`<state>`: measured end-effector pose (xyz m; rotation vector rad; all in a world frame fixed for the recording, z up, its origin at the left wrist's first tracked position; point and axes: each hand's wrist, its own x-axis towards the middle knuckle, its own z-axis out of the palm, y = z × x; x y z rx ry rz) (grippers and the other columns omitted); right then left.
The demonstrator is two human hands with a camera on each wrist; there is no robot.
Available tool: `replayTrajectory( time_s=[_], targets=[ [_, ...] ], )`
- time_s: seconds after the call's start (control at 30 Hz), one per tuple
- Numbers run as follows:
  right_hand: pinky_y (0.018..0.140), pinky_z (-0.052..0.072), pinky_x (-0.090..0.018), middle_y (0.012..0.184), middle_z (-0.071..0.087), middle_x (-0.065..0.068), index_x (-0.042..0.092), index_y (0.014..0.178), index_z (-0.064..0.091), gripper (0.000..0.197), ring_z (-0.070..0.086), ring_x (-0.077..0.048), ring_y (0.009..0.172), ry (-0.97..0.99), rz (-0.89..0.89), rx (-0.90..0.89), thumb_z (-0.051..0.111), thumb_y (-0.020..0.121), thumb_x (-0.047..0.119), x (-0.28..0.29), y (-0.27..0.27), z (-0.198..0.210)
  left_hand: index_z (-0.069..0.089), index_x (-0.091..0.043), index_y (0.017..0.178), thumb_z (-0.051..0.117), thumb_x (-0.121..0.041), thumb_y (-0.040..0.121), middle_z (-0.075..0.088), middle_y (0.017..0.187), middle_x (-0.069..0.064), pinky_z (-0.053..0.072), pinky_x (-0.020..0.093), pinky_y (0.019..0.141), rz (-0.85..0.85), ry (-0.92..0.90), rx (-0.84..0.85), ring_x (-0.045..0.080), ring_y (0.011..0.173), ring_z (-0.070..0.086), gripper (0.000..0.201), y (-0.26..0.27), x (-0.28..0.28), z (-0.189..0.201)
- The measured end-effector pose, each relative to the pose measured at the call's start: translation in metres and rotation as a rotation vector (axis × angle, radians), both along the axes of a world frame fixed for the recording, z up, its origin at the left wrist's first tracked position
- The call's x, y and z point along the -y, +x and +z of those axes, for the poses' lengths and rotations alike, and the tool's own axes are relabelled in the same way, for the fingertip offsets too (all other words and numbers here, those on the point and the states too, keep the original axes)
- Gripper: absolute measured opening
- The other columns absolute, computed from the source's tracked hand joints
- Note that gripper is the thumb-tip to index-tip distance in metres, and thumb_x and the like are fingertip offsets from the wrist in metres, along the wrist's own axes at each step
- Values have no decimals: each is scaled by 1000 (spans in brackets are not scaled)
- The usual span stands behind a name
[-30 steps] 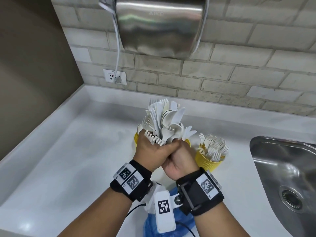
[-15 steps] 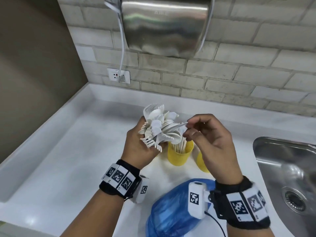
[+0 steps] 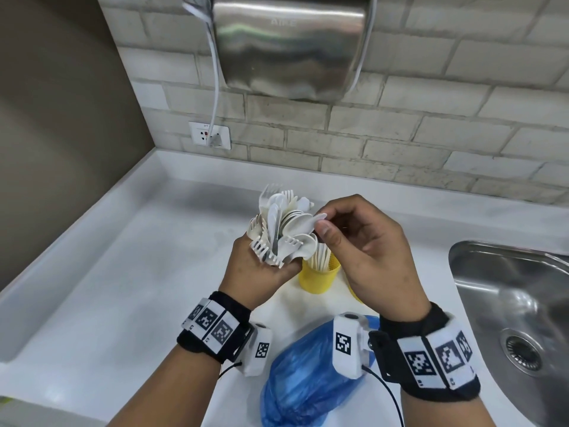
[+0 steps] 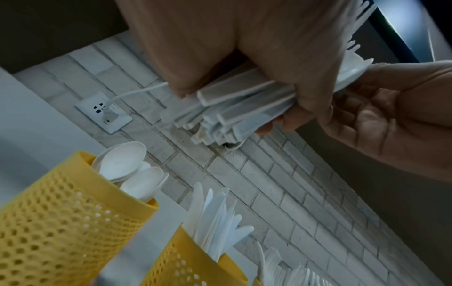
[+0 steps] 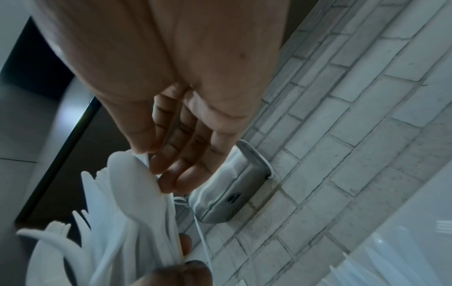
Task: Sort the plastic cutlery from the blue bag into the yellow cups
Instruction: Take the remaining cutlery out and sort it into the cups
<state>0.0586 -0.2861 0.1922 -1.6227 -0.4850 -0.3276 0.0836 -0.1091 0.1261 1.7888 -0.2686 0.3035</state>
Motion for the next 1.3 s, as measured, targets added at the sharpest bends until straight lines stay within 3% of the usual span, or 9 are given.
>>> replayTrajectory(
  time_s=[0.23, 0.37, 0.53, 0.7, 0.83, 1.0, 1.13, 1.17, 1.3],
  targets=[
    [73, 58, -34, 89, 65, -22, 6, 102, 58, 5, 68, -36, 78, 105, -20, 31, 60, 100, 2, -4, -2, 9, 70, -4, 108, 81, 11, 72, 76, 95, -20, 50, 12, 82, 2, -31, 12, 0, 93, 72, 40, -1, -1, -4],
    [79, 58, -42, 97, 70, -12, 8, 106, 61, 11, 69, -28, 88, 18, 31, 6, 67, 96, 6, -1, 0, 7, 67, -9, 114, 83, -8, 68, 75, 99, -19, 56, 22, 84, 61, 4, 74, 3, 95, 72, 49, -2, -1, -3],
    [83, 56, -42, 100, 71, -9, 8, 103, 69, 9, 70, -30, 92, -30, 57, -21, 68, 95, 4, 8, 2, 4, 50, -33, 118, 90, -3, 65, 60, 95, -49, 40, -3, 76, 205, 129, 176, -24, 84, 58, 73, 0, -6, -4],
    [85, 57, -53, 102, 69, -10, 11, 102, 71, 9, 70, -37, 94, -39, 65, -1, 66, 95, 9, 10, 5, 5, 44, -53, 125, 91, -9, 69, 63, 97, -41, 39, -2, 79, 233, 140, 203, -18, 88, 60, 85, 2, -12, -6],
    [85, 57, -50, 103, 70, -9, 8, 105, 70, 10, 70, -37, 95, -28, 87, -18, 65, 96, 9, 8, 4, 6, 44, -44, 126, 90, -7, 70, 60, 97, -46, 37, -3, 79, 256, 165, 209, -23, 88, 57, 81, 1, -12, -5],
    [87, 57, -48, 111, 69, -1, 18, 111, 70, 25, 69, -28, 101, -179, 85, -4, 68, 95, 0, 8, 2, 8, 51, -28, 126, 90, -13, 70, 60, 103, -49, 39, -3, 83, 241, 130, 202, -24, 93, 58, 69, 0, -13, -4],
    [87, 58, -45, 110, 66, 0, 12, 110, 69, 24, 69, -27, 99, -182, 118, 10, 66, 92, -3, 5, -1, 11, 65, -2, 114, 76, -45, 70, 74, 105, -7, 56, 30, 91, 228, 105, 165, 5, 99, 70, 62, 1, -14, -1],
    [87, 58, -42, 110, 66, 1, 11, 110, 70, 23, 69, -27, 98, -184, 125, 19, 66, 91, -1, 4, -2, 12, 65, 0, 113, 75, -48, 70, 74, 106, 0, 55, 29, 92, 216, 79, 158, 4, 101, 69, 65, 1, -14, 1],
    [86, 56, -34, 106, 66, 1, 10, 107, 70, 23, 69, -25, 97, -183, 153, 57, 66, 89, -2, -1, -8, 19, 66, 2, 114, 72, -57, 69, 69, 111, -3, 32, -4, 92, 200, 139, 140, -31, 103, 48, 74, -3, -11, 15]
  ],
)
